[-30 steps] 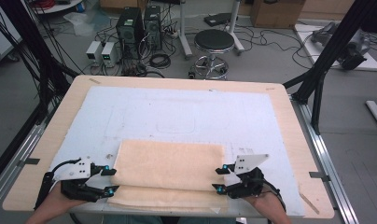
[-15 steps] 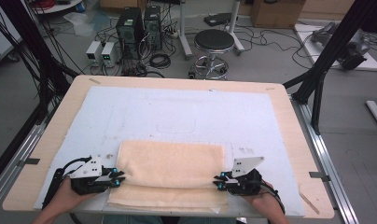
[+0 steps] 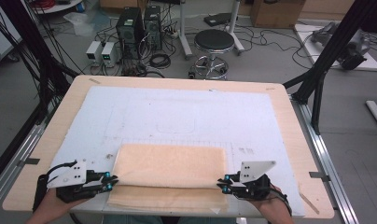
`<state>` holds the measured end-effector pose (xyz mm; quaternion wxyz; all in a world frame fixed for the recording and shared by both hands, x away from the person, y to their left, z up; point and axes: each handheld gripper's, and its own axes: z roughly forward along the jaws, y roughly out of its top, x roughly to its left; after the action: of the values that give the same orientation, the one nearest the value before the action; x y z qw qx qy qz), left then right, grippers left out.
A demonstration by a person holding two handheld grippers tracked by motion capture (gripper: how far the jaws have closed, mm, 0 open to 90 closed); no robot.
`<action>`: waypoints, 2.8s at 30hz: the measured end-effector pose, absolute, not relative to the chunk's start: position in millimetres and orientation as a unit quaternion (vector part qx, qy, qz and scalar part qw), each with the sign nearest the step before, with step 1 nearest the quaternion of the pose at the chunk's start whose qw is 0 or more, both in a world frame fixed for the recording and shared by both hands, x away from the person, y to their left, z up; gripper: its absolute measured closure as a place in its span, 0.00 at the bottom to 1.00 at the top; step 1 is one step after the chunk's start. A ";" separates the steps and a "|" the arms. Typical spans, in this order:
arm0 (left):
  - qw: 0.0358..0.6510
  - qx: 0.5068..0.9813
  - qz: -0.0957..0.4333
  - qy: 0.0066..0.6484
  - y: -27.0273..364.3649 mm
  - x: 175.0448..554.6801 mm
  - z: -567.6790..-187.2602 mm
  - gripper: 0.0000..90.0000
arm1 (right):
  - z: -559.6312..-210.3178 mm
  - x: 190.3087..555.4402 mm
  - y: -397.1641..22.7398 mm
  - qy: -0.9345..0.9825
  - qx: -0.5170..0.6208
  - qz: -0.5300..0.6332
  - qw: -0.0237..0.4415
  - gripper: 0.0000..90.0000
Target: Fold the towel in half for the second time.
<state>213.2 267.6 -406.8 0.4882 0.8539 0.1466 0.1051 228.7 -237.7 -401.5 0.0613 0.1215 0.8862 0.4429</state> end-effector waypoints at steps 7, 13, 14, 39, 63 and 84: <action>0.468 0.868 0.094 0.135 268.1 198.4 -415.6 0.93 | -408.2 212.4 -237.1 0.889 0.116 0.441 0.048 0.93; 0.464 0.871 0.070 0.145 269.9 195.6 -423.6 0.83 | -421.2 205.4 -233.7 0.896 0.125 0.425 0.003 0.82; 0.466 0.869 0.067 0.151 270.3 197.0 -423.2 0.75 | -420.8 204.4 -233.4 0.898 0.122 0.423 0.005 0.78; 0.441 0.887 0.051 0.124 252.3 204.2 -434.1 0.88 | -434.5 215.7 -227.3 0.899 0.101 0.426 -0.007 0.85; 0.505 0.844 0.080 0.160 268.1 217.4 -404.1 0.64 | -401.1 230.5 -243.2 0.866 0.151 0.476 0.027 0.57; 0.503 0.809 0.144 0.268 254.7 297.8 -408.7 0.55 | -407.6 311.3 -239.8 0.844 0.258 0.462 0.084 0.49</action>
<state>297.8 254.7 -408.7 0.5033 0.8089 0.2679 0.1436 311.3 -239.8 -407.6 0.0842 0.2584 0.8445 0.4616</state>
